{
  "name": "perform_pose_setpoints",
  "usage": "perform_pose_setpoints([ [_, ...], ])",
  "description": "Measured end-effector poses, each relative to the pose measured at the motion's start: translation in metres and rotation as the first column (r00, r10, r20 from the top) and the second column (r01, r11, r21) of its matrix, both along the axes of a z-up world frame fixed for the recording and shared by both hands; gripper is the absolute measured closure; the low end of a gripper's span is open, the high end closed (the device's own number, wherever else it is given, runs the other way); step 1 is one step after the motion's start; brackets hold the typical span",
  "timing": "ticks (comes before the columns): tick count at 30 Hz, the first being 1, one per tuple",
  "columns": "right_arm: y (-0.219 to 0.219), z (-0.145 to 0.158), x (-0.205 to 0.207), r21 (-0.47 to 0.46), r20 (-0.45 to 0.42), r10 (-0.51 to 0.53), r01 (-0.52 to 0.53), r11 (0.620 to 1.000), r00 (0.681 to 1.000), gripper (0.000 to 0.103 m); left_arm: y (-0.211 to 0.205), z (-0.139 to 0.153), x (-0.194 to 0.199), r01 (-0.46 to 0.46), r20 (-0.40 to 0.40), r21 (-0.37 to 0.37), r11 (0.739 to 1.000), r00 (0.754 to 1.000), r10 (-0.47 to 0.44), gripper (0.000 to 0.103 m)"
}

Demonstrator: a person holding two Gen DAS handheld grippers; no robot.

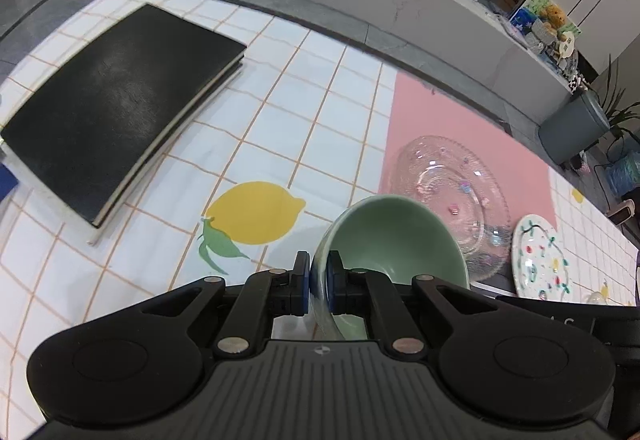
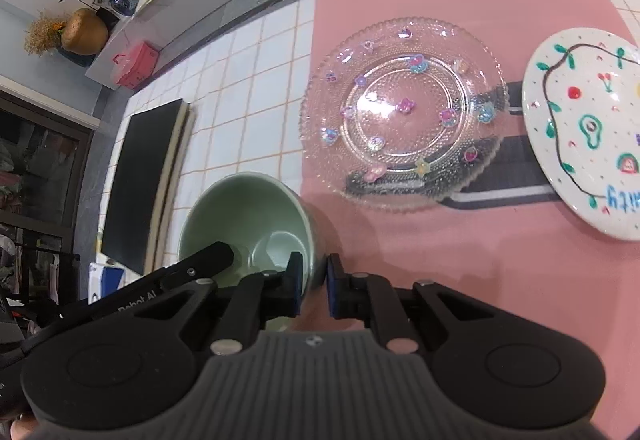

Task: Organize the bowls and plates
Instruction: 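Carry the green bowl with both grippers toward the stacked steel bowls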

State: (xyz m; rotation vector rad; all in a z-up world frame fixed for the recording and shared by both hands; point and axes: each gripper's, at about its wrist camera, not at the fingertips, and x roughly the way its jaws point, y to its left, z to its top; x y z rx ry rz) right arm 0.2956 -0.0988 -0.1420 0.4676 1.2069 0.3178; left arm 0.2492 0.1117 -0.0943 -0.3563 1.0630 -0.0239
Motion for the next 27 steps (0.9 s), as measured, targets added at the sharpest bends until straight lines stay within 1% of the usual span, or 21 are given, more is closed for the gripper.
perform_pose_setpoints([
  [7, -0.008, 0.041, -0.035, 0.026, 0.053, 0.005, -0.006, 1.0, 0.999, 0.093, -0.004, 0.042, -0.03, -0.013, 0.044, -0.001, 1.0, 0.999, 0.013, 0.095],
  [13, -0.02, 0.075, -0.081, 0.049, 0.098, 0.001, -0.006, 0.999, 0.995, 0.093, -0.013, 0.075, -0.067, -0.016, 0.087, 0.001, 1.0, 0.996, 0.016, 0.094],
  [17, -0.028, 0.089, -0.117, 0.073, 0.119, -0.002, -0.007, 0.997, 0.993, 0.093, -0.018, 0.093, -0.097, -0.019, 0.109, 0.004, 1.0, 0.994, 0.019, 0.094],
  [22, -0.038, 0.101, -0.162, 0.094, 0.139, -0.009, -0.005, 0.996, 0.99, 0.093, -0.023, 0.106, -0.138, -0.018, 0.133, 0.001, 1.0, 0.991, 0.018, 0.094],
  [27, -0.043, 0.101, -0.204, 0.086, 0.144, -0.013, 0.0, 0.996, 0.989, 0.093, -0.025, 0.103, -0.173, -0.026, 0.124, -0.027, 0.999, 0.992, 0.029, 0.094],
])
